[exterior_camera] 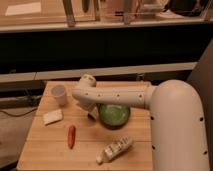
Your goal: Place the eraser in the ceramic cup
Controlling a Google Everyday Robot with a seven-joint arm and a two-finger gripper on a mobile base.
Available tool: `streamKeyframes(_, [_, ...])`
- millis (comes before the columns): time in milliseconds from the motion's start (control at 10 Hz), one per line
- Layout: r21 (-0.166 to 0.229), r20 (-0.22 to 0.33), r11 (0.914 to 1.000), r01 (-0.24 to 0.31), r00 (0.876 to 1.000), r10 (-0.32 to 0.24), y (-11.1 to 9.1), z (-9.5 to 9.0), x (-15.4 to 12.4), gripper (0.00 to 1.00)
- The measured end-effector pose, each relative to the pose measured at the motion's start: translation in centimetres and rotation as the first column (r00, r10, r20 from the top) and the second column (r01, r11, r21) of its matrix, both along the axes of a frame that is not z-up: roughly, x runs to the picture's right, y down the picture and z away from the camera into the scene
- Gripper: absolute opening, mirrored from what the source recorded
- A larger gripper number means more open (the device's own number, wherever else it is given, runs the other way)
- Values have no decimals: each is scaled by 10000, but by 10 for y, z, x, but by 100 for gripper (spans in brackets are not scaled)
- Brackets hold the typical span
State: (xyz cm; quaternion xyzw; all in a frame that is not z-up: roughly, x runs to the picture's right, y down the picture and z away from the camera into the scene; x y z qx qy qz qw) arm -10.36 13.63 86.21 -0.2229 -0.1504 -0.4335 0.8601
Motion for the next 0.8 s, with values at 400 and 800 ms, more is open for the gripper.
streamKeyframes(400, [305, -100, 9991, 295, 9995, -292, -1, 6, 10, 80])
streamKeyframes(800, [534, -233, 9976, 451, 9988, -439, -6, 12, 22, 80])
